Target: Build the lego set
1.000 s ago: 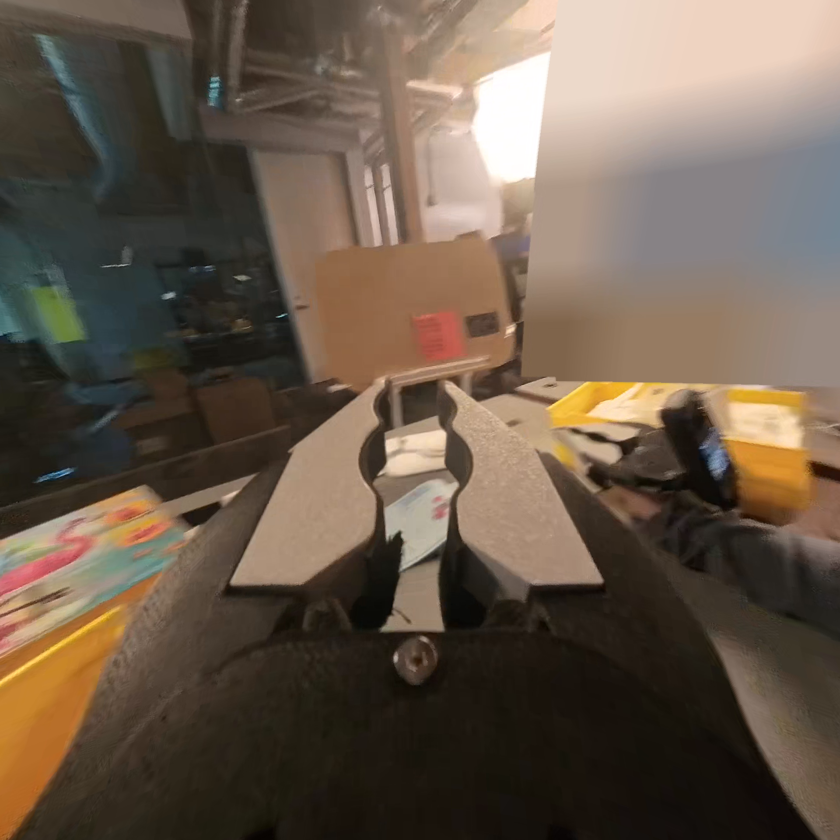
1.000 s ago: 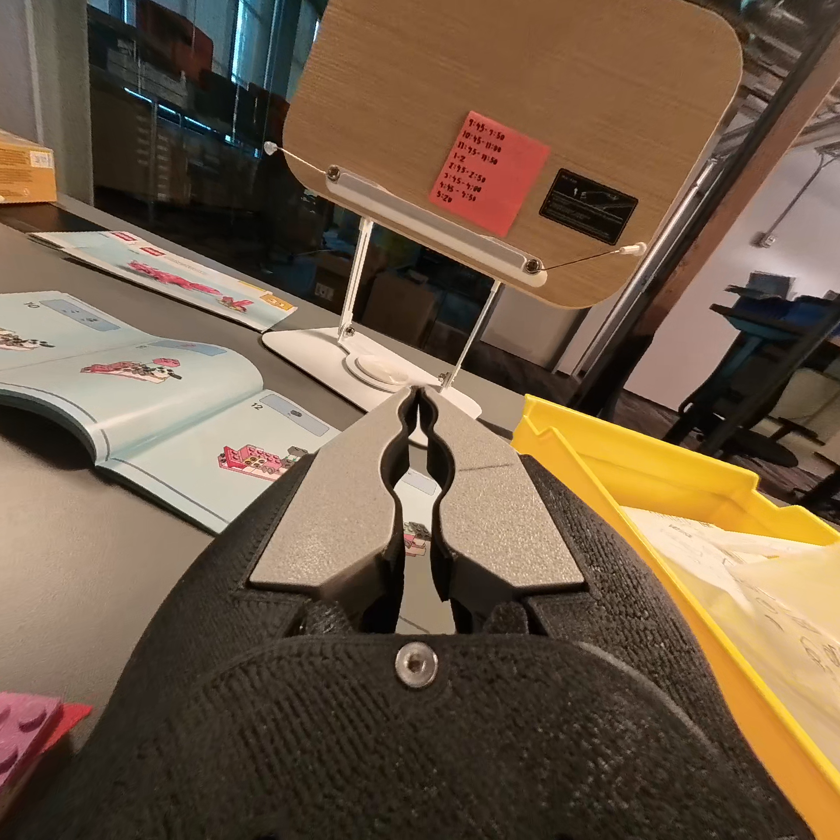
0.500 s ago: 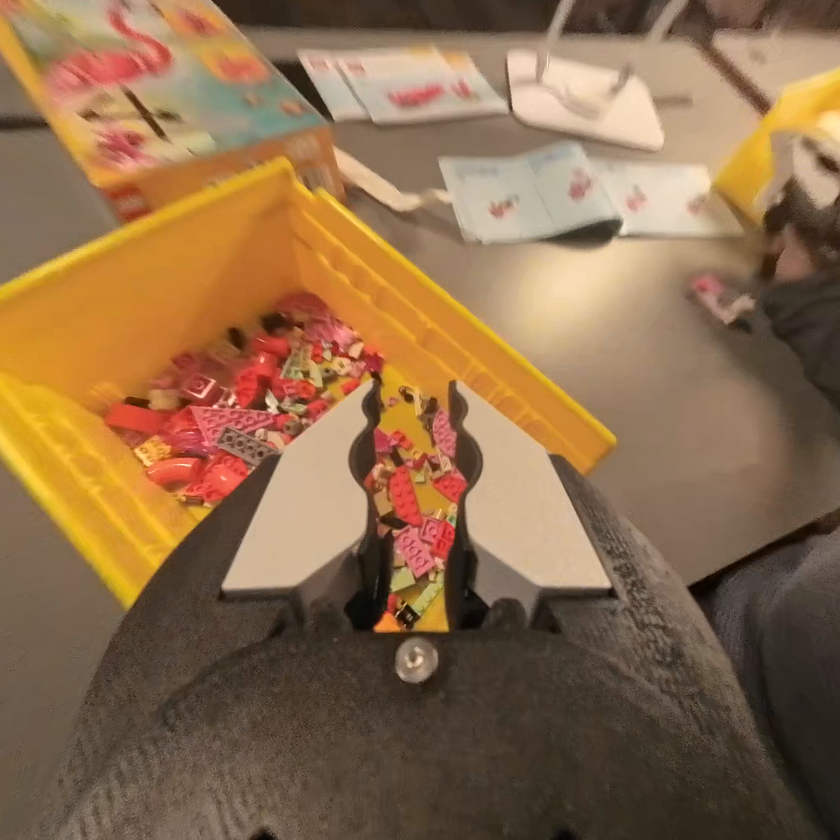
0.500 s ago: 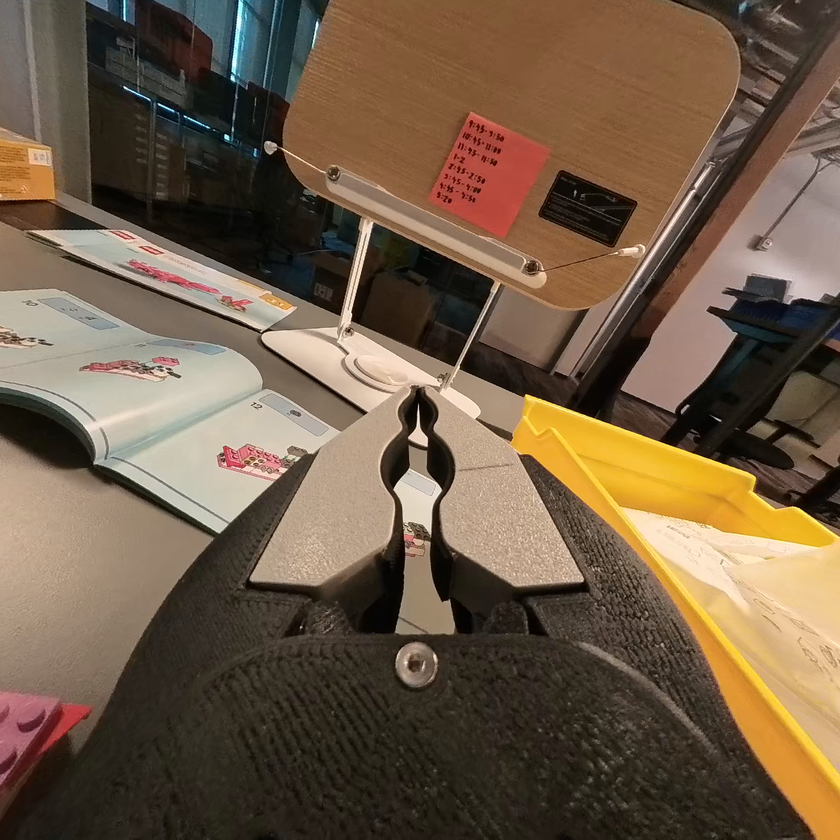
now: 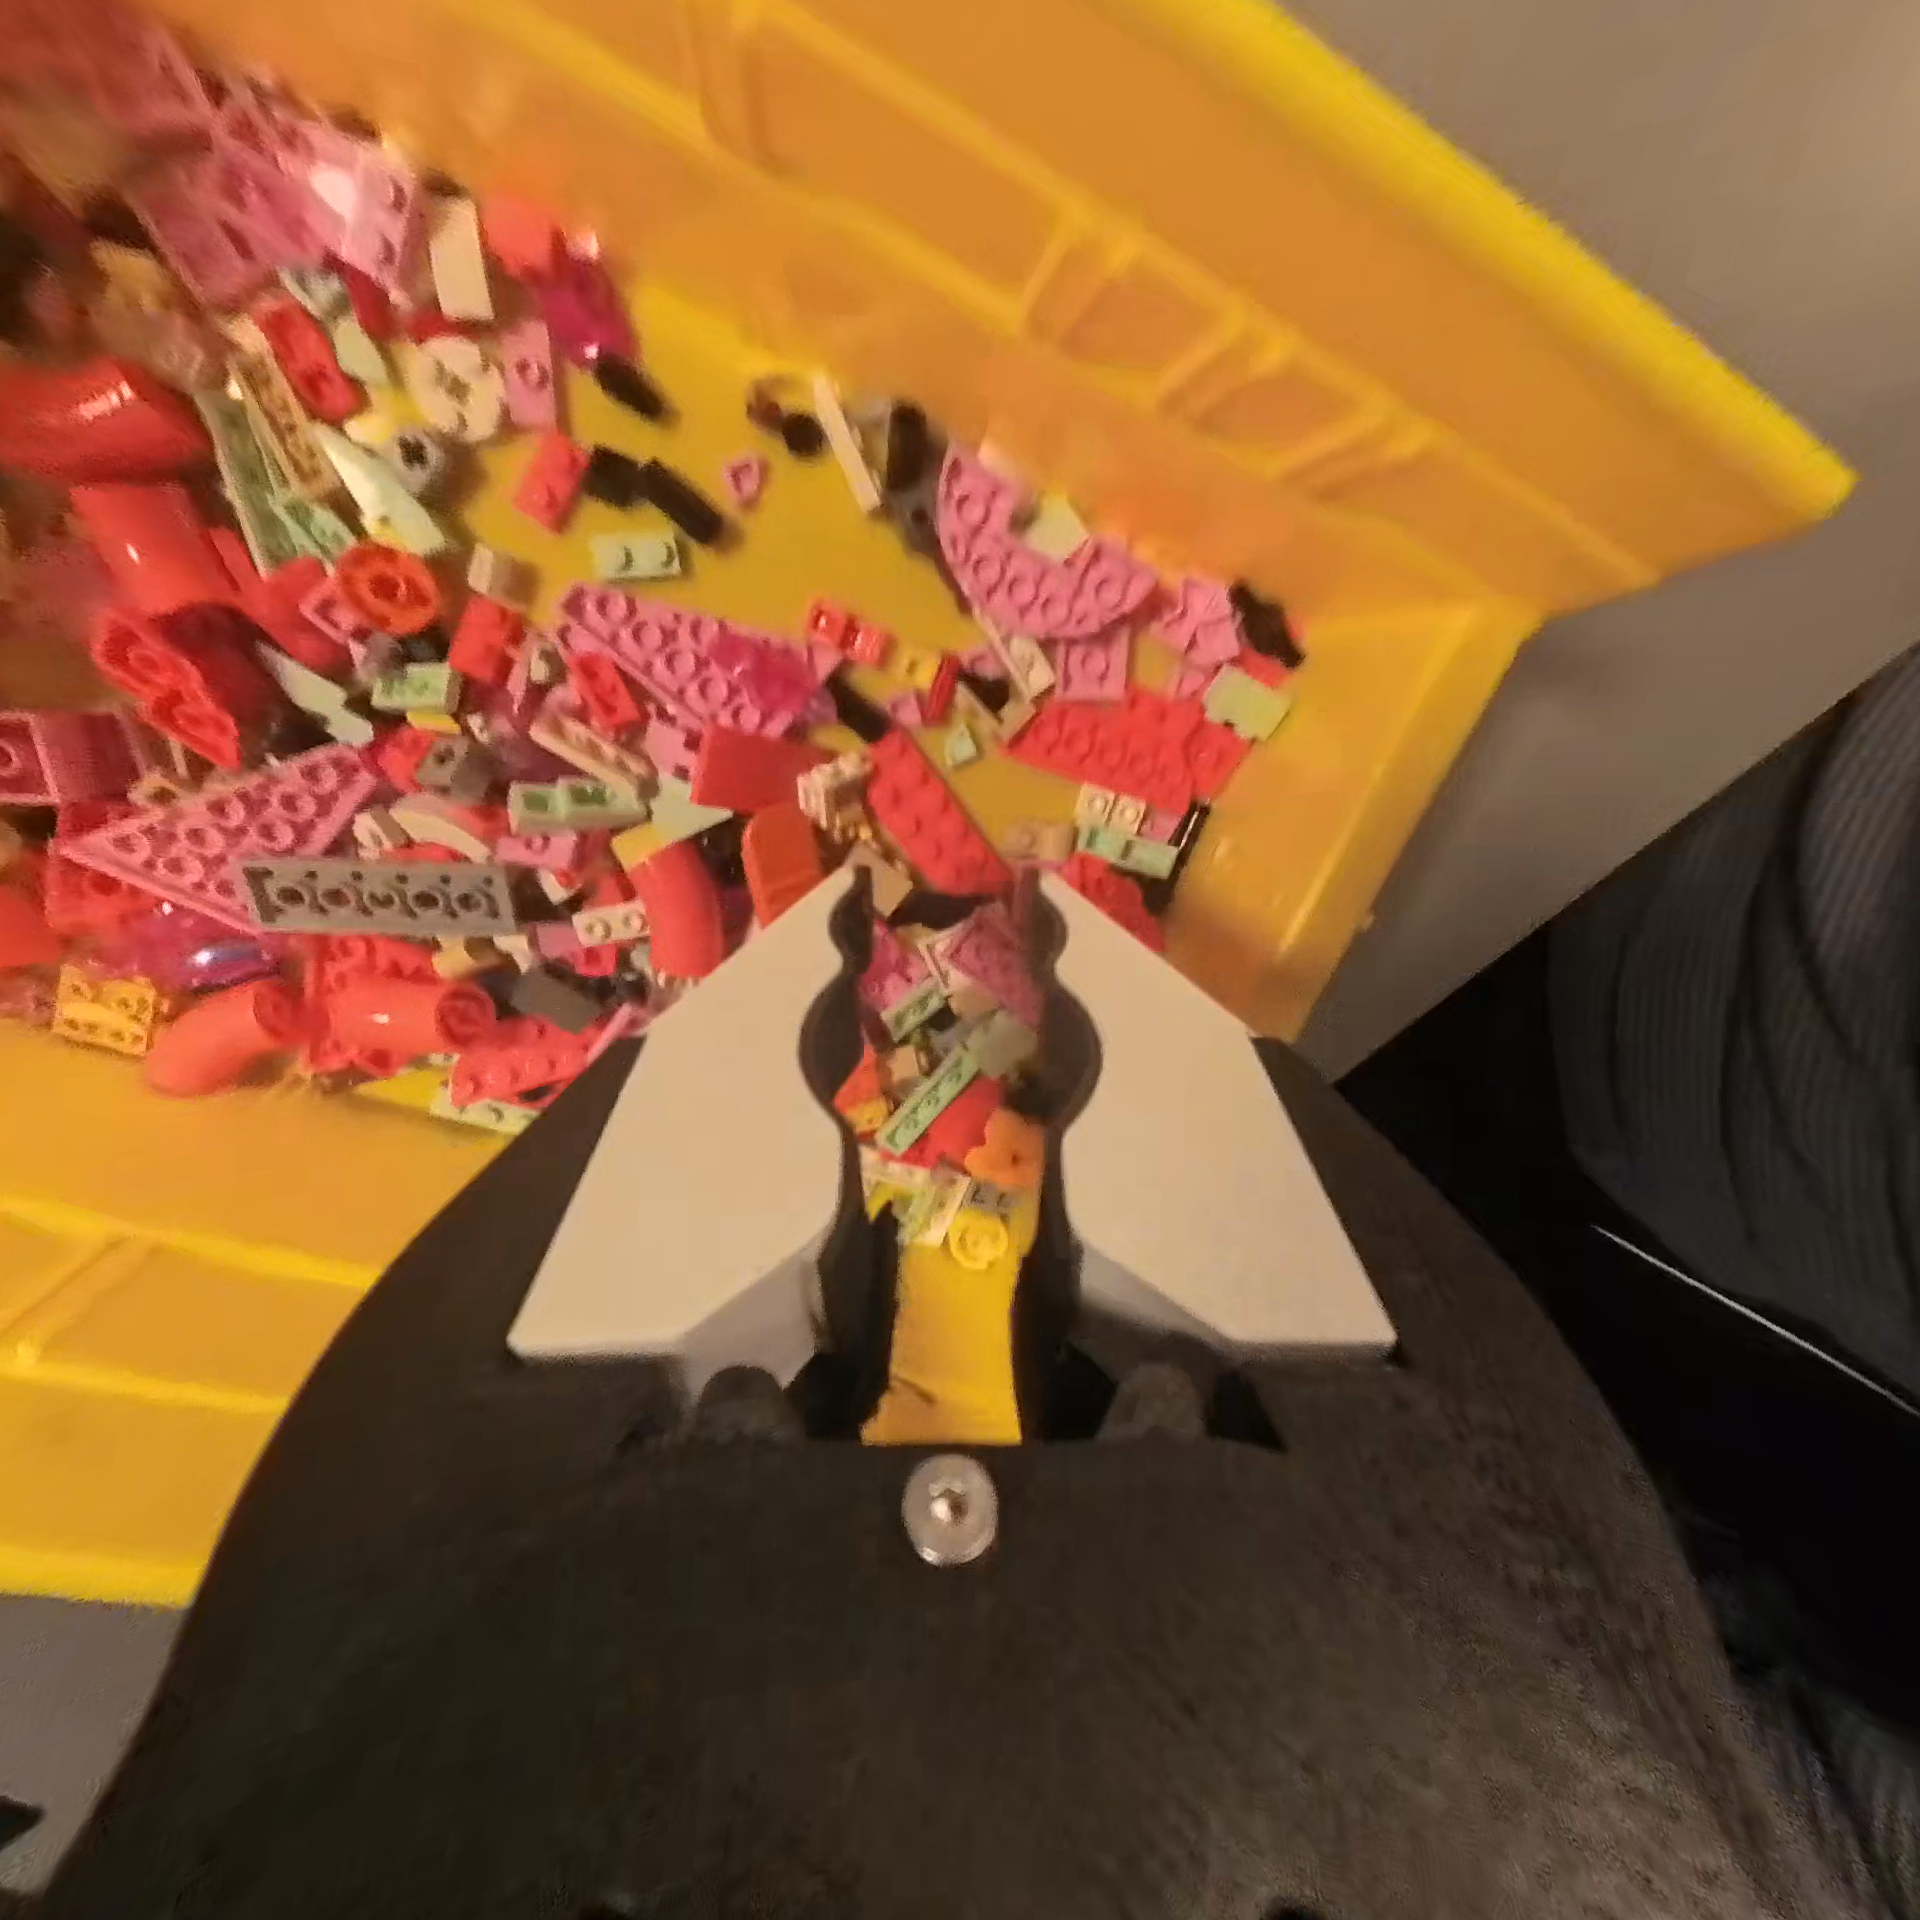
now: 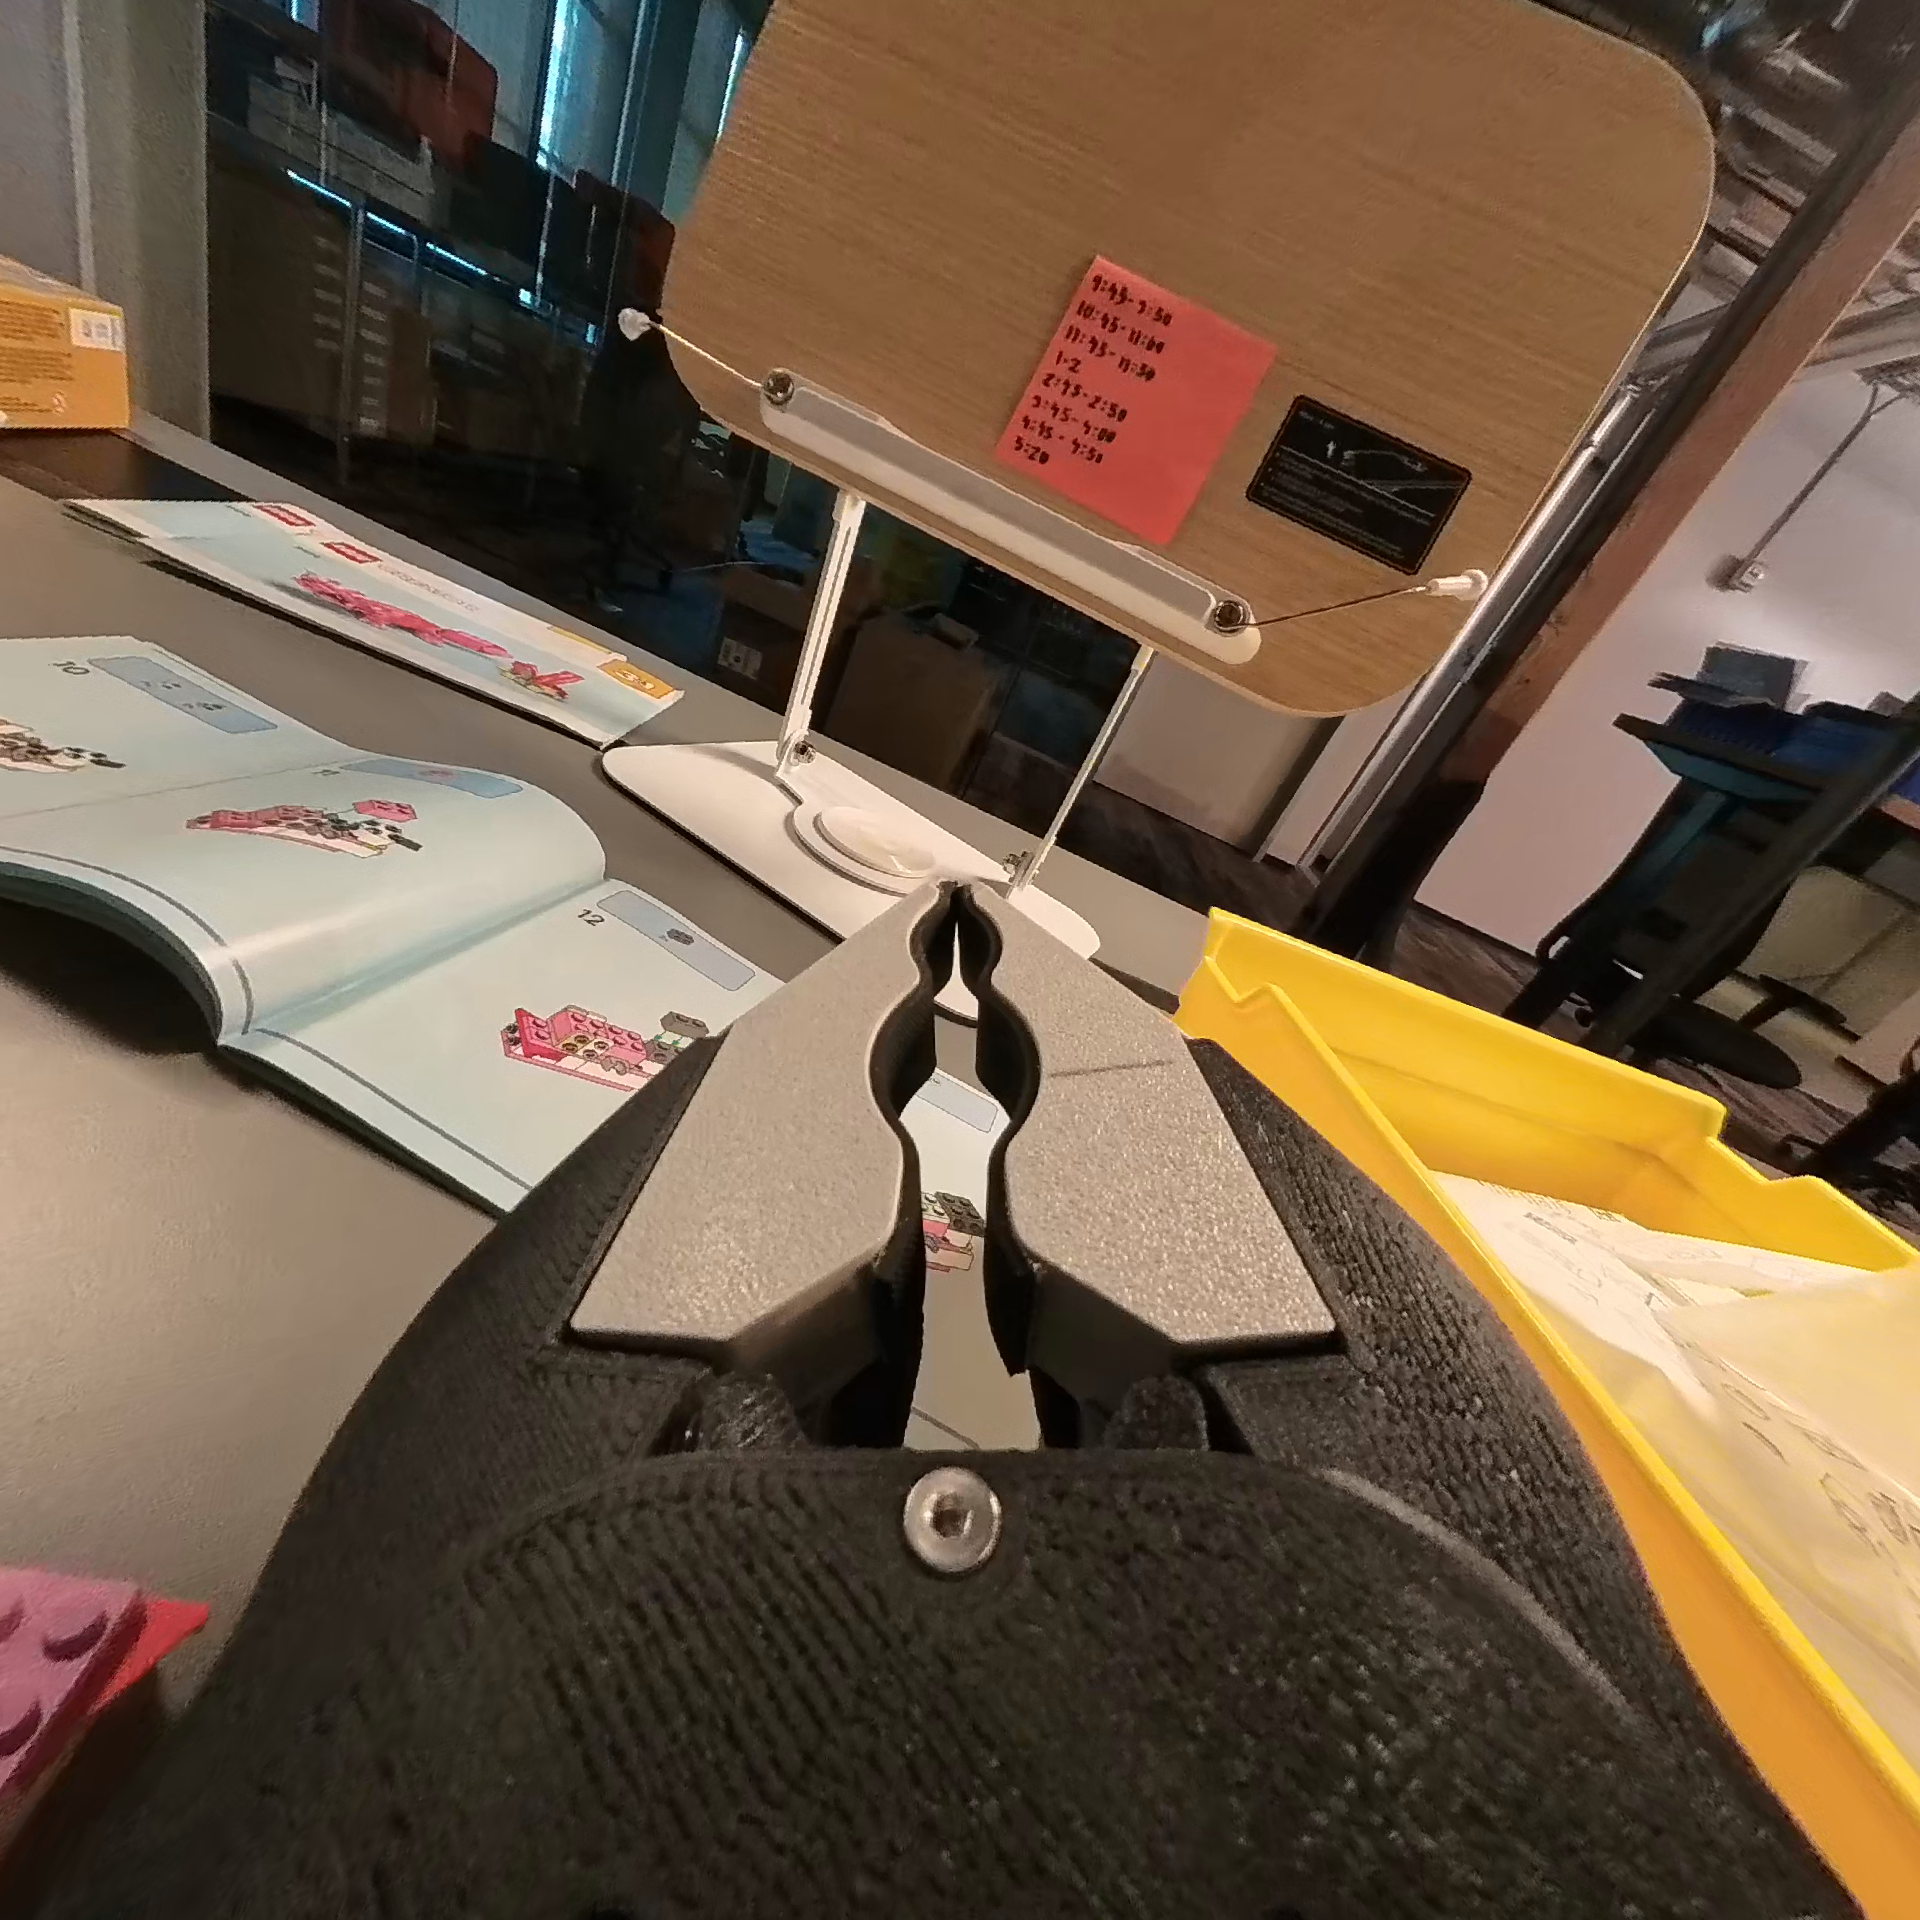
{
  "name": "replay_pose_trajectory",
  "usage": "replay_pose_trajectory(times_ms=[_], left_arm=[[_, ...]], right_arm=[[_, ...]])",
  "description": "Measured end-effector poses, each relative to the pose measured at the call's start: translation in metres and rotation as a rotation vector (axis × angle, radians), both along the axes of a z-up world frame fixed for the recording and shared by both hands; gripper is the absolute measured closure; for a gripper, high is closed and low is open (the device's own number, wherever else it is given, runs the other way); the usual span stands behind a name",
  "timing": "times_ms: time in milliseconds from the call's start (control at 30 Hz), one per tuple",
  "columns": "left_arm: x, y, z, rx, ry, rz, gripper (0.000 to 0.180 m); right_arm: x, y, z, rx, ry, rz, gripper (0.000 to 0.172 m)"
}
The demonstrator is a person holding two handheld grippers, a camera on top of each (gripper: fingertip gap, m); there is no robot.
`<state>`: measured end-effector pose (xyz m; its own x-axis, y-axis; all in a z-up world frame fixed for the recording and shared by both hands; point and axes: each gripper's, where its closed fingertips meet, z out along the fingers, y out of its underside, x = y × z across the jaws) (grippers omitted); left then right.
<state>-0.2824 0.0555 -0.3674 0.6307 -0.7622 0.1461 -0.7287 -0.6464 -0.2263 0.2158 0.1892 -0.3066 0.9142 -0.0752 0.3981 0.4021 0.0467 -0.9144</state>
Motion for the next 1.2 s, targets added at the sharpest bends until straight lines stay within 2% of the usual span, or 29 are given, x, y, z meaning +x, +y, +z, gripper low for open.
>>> replay_pose_trajectory(times_ms=[167,233,333,400,500,633,900,1000,1067,1200], left_arm=[[0.002,-0.007,-0.006,-0.040,-0.044,-0.005,0.164],[-0.004,-0.014,-0.013,-0.073,0.015,-0.018,0.180],[-0.006,-0.020,-0.018,-0.118,0.042,-0.022,0.180],[-0.008,-0.011,-0.020,-0.075,0.059,-0.009,0.180],[-0.011,0.003,-0.020,0.011,0.092,-0.018,0.169],[0.001,0.019,-0.017,0.085,0.020,-0.056,0.163],[-0.001,0.024,-0.031,0.047,0.047,-0.077,0.160],[-0.002,0.026,-0.034,0.065,0.074,-0.100,0.163],[-0.004,0.028,-0.034,0.096,0.098,-0.109,0.177],[-0.001,0.034,-0.022,0.213,0.071,-0.132,0.179]], right_arm=[[0.000,0.000,0.000,-0.001,0.003,0.005,0.172],[-0.001,0.000,0.000,-0.002,0.002,0.006,0.172],[-0.002,0.001,0.000,-0.003,0.000,0.011,0.172],[-0.002,0.001,0.000,-0.004,0.001,0.014,0.172],[-0.002,0.001,0.000,-0.005,0.004,0.018,0.172],[-0.003,0.001,-0.001,-0.006,0.005,0.021,0.172],[-0.003,0.001,0.000,-0.005,0.011,0.028,0.172],[-0.003,0.001,0.000,-0.006,0.012,0.028,0.172],[-0.003,0.001,-0.001,-0.007,0.011,0.029,0.172],[-0.004,0.001,0.000,-0.005,0.013,0.032,0.172]])
